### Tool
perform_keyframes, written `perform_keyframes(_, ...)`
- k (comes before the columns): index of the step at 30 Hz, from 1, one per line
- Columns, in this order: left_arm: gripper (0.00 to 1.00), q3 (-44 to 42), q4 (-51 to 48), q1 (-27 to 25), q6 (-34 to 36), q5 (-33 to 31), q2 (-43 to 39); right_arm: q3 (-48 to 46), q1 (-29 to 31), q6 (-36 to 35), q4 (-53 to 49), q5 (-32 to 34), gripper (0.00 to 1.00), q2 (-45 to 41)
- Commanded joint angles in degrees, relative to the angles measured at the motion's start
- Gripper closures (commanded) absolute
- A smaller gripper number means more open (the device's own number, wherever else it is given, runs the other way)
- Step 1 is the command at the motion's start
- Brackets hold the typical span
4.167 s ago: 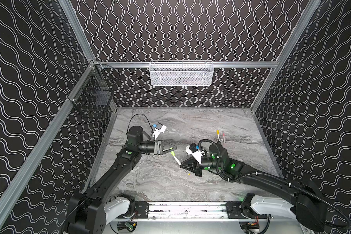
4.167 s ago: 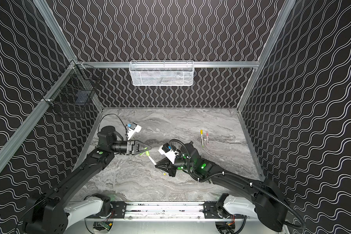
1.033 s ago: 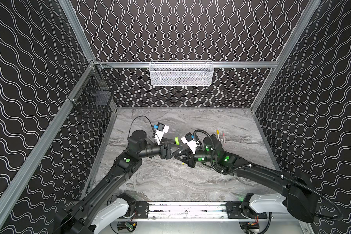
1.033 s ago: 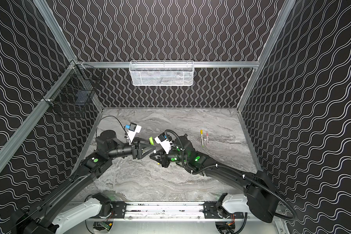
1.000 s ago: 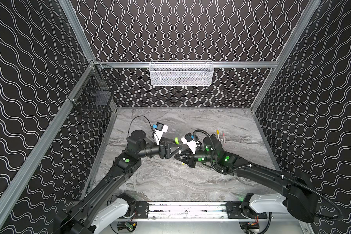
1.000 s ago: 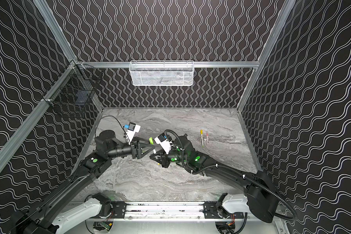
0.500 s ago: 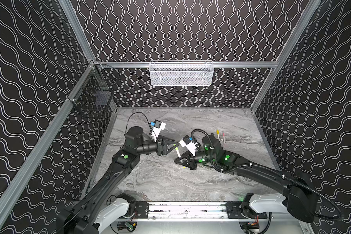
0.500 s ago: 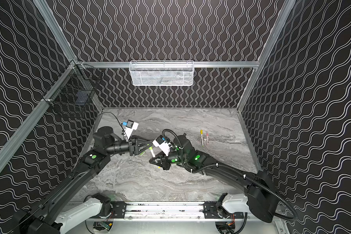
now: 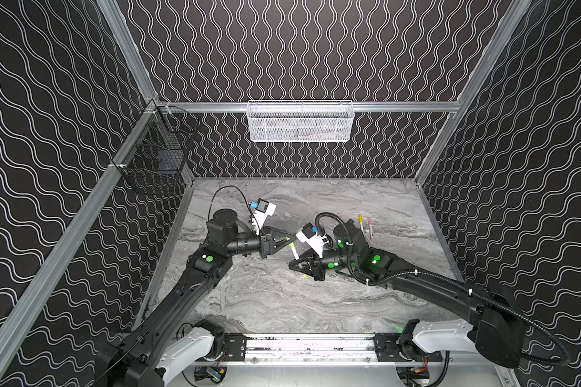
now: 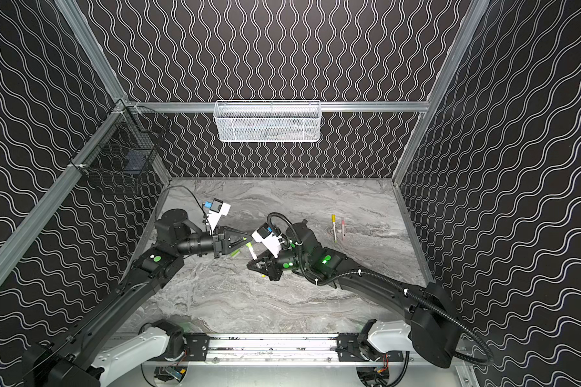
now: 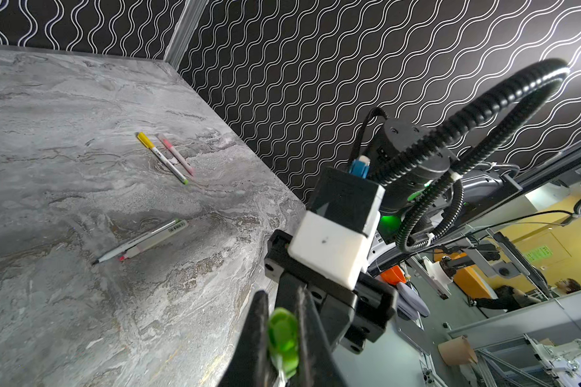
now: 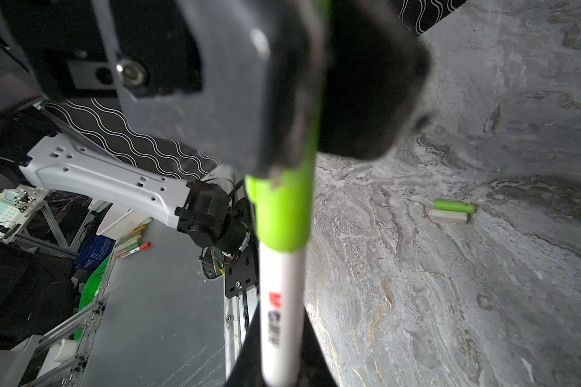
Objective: Insert the pens into the pen caps
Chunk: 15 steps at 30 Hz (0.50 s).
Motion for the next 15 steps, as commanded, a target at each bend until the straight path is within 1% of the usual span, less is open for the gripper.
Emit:
perform_keyframes(1,1.0,0.68,-6.38,-0.08,4.83,0.82,-0.33,1.31,-0.11,0.12,7.0,3.59,1.0,-1.14)
perform_keyframes(5,1.0,2.14,-13.02,-0.58,9.34,1.68,-0.26,3.27,-0.15,-1.19,9.04,4.95,1.0,-1.03)
perform_keyframes(7,1.0,2.38,-15.47,-1.25,11.07,1.73,-0.02,5.55,-0.25,-2.29,8.35,5.5,1.0,0.0)
perform_keyframes(8,1.0,2.54,-17.16,-1.76,12.15,1.5,0.14,8.24,-0.21,-2.99,7.35,5.54,1.0,0.78)
perform_keyframes(12,1.0,2.39,-20.32,-3.69,14.14,-0.4,0.62,14.93,-0.42,-4.6,4.56,4.87,1.0,3.24)
perform_keyframes(15,1.0,2.57,-21.44,-3.99,14.94,-1.05,0.37,16.96,-0.43,-4.71,4.26,4.28,1.0,3.88)
